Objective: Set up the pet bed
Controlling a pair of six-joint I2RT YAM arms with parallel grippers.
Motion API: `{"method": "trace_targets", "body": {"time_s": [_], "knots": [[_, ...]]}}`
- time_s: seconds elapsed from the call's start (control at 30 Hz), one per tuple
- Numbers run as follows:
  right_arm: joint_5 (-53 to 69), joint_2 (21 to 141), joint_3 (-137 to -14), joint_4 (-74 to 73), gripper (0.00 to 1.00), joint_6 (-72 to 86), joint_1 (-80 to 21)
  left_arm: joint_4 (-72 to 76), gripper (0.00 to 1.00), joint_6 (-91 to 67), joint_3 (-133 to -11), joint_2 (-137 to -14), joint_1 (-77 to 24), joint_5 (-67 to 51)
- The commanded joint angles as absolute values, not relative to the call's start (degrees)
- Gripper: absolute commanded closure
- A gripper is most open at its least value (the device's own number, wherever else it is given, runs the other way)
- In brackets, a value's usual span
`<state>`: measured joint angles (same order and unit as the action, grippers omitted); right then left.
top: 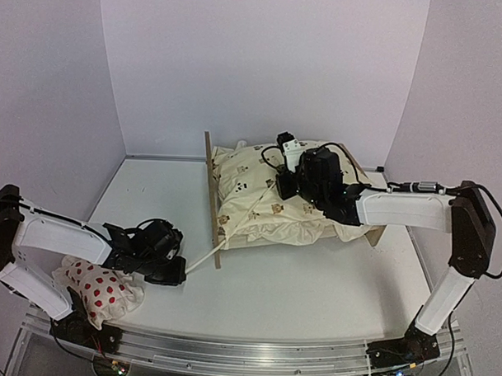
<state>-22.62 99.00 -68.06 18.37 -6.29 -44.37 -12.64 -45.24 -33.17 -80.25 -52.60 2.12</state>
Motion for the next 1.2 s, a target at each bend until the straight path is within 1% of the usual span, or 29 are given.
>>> {"method": "trace_targets", "body": {"time_s": [0.0, 0.17, 0.23, 0.33, 0.4, 0.5, 0.57, 0.63, 0.77, 0.8, 0.87, 0.97, 1.03, 1.17], "knots": [[-12.1, 93.6, -65.2, 20.8, 1.0, -2.6, -42.5, -20.9, 0.93, -43.4, -36.3, -79.0, -52.4, 3.0], [1.0, 86.9, -59.4, 17.3, 1.0, 2.8, -42.5, -25.0, 0.87, -41.0, -41.9, -76.9, -52.4, 4.2], [6.7, 84.4, -58.3, 14.1, 1.0, 5.2, -42.6, -26.2, 0.83, -39.9, -44.4, -76.7, -52.4, 4.2], [13.9, 80.7, -56.8, 7.9, 1.0, 9.0, -42.6, -27.6, 0.8, -38.4, -48.0, -76.8, -52.4, 4.3], [16.7, 78.1, -54.2, 5.7, 0.99, 12.2, -42.5, -28.4, 0.77, -37.8, -50.2, -76.9, -52.4, 4.4], [14.6, 74.9, -49.3, 5.2, 0.95, 17.0, -42.5, -29.9, 0.65, -37.0, -54.2, -76.9, -52.4, 4.4], [11.2, 73.7, -46.0, 4.6, 0.84, 19.0, -42.5, -30.0, 0.59, -36.5, -56.4, -76.7, -52.5, 4.2], [8.6, 73.5, -44.4, 1.6, 0.72, 20.3, -42.5, -30.0, 0.56, -35.6, -58.5, -76.9, -52.6, 3.8], [6.5, 73.9, -47.2, -11.1, 0.42, 19.4, -42.5, -31.4, 0.51, -34.7, -62.5, -78.0, -52.8, 3.2], [5.5, 73.6, -48.2, -14.0, 0.36, 18.7, -42.5, -31.4, 0.5, -34.6, -63.2, -78.1, -52.9, 2.9], [0.4, 72.0, -49.9, -18.3, 0.27, 16.6, -42.6, -31.1, 0.44, -34.3, -64.3, -78.3, -53.2, 1.9], [-11.8, 69.3, -52.9, -22.9, 0.15, 12.6, -42.4, -31.0, 0.35, -34.3, -66.1, -78.9, -53.8, 1.3], [-17.3, 68.4, -54.9, -24.7, 0.09, 11.1, -41.3, -30.8, 0.32, -34.3, -67.1, -79.7, -54.2, 1.8], [-20.2, 68.4, -57.8, -26.4, 0.06, 10.5, -36.9, -29.5, 0.31, -34.5, -68.0, -81.2, -54.4, 4.4]]}}
